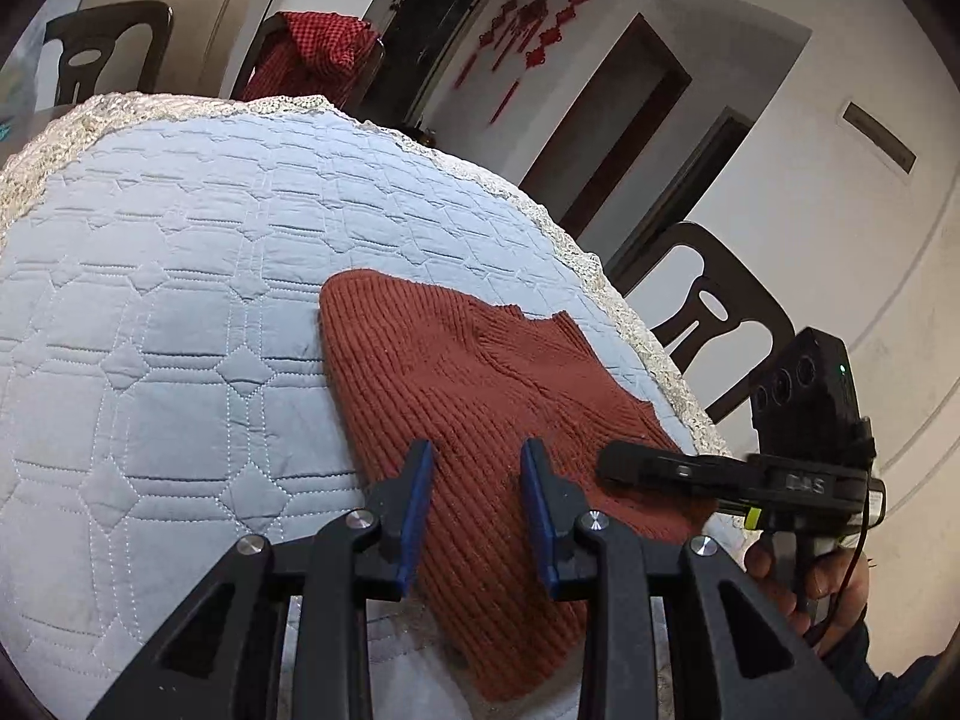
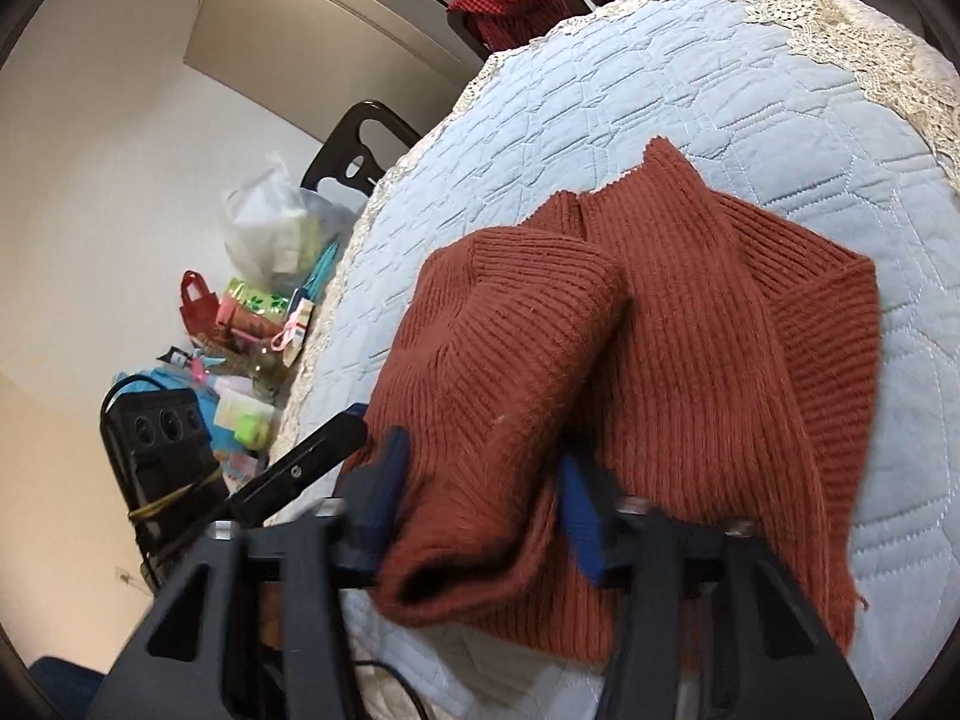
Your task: Fold small clothes
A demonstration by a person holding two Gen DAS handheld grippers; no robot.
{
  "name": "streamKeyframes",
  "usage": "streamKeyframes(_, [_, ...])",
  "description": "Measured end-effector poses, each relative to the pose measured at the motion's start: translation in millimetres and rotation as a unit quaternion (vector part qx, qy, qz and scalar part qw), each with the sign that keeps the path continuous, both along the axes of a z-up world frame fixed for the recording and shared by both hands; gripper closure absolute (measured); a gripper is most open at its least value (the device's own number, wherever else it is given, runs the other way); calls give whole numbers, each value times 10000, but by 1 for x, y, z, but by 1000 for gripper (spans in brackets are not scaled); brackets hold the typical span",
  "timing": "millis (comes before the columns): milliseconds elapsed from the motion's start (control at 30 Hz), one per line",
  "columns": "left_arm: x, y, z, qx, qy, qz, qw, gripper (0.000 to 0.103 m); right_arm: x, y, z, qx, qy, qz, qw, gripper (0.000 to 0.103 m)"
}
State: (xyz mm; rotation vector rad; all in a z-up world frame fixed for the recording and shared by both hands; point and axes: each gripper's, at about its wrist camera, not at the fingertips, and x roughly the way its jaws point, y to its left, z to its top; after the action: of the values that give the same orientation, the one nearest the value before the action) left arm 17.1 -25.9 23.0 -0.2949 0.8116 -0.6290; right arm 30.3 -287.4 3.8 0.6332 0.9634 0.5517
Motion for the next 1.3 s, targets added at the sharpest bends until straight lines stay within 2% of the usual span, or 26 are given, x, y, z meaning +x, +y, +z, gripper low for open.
streamKeyframes(33, [0,-1,0,23,-17,-6,10000,71,1,-1,-2,-23,41,-46,10000,78])
streamKeyframes(133, [0,-5,4,58,-46,-31,10000,71,-1,-5,2,-43,-26,-124,9999,86])
streamKeyframes(300, [-3,-24,15,14,-210,-348,9992,71,-16,-25,30,-140,-584,-284,9978,87])
streamKeyframes(400, [-5,-39,13,85,-247,-592,9979,71,-27,-51,35,-237,-738,-566,9954,87])
streamKeyframes(467, [-6,-48,7,142,-231,-728,9970,71,-31,-67,28,-279,-672,-772,9944,87])
streamKeyframes(567, [-10,-53,5,287,-343,-722,9964,71,-32,-77,1,-355,-281,-943,9945,89])
streamKeyframes(700, [-10,-48,5,265,-291,-703,9968,71,-37,-79,-5,-168,-335,-925,9950,88])
streamKeyframes(800, [-13,-45,11,296,-305,-618,9972,71,-38,-79,4,-362,-417,-888,9945,88])
streamKeyframes(933, [-24,-41,21,270,-418,-602,9969,71,-52,-87,30,-640,-880,-1108,9879,87])
streamKeyframes(1067, [-37,-49,22,406,-516,-842,9943,71,-69,-72,46,-890,-1281,-673,9855,87])
streamKeyframes(1167, [-42,-55,12,640,-541,-929,9921,71,-77,-52,37,-1256,-1262,-252,9837,87])
streamKeyframes(1200, [-42,-56,8,678,-536,-939,9918,71,-75,-50,28,-1463,-1166,-239,9821,88])
streamKeyframes(1233, [-41,-59,5,680,-488,-933,9921,71,-73,-50,17,-1731,-1048,-292,9789,95])
streamKeyframes(1267, [-40,-61,4,691,-497,-899,9923,71,-71,-52,9,-1843,-1005,-353,9771,95])
streamKeyframes(1300, [-40,-64,5,748,-551,-895,9916,71,-72,-55,8,-1708,-1061,-409,9787,95])
